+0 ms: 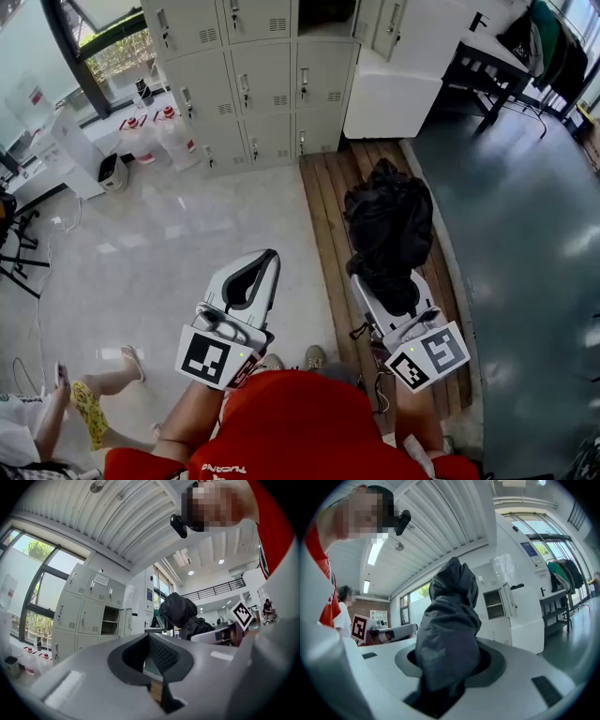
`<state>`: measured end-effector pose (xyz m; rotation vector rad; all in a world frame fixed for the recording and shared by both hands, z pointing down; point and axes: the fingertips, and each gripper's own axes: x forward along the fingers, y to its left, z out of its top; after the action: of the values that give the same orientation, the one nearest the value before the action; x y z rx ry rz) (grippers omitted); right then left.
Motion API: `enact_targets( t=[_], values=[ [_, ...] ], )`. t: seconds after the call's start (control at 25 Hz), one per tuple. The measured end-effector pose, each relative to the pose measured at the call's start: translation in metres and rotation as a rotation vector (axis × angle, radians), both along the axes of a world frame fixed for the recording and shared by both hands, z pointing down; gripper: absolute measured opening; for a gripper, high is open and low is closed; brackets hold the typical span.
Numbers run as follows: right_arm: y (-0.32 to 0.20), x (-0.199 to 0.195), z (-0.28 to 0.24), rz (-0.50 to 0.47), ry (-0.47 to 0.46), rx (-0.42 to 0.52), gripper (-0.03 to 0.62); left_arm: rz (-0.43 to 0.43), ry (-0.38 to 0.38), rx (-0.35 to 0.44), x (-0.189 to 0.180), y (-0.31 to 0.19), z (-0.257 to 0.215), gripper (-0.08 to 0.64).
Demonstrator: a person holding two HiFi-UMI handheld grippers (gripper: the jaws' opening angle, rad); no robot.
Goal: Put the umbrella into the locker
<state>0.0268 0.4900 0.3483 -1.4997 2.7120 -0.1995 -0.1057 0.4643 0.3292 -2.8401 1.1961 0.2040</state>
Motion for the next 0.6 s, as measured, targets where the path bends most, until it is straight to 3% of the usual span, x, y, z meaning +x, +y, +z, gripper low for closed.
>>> enact_targets(
  t=[0.6],
  values=[
    [-0.025,0.061,-0.004,-0.017,0.003,0.017,0.193,-0.047,-0.024,-0.01,0.052,-0.03,0.003,0.005]
  ],
)
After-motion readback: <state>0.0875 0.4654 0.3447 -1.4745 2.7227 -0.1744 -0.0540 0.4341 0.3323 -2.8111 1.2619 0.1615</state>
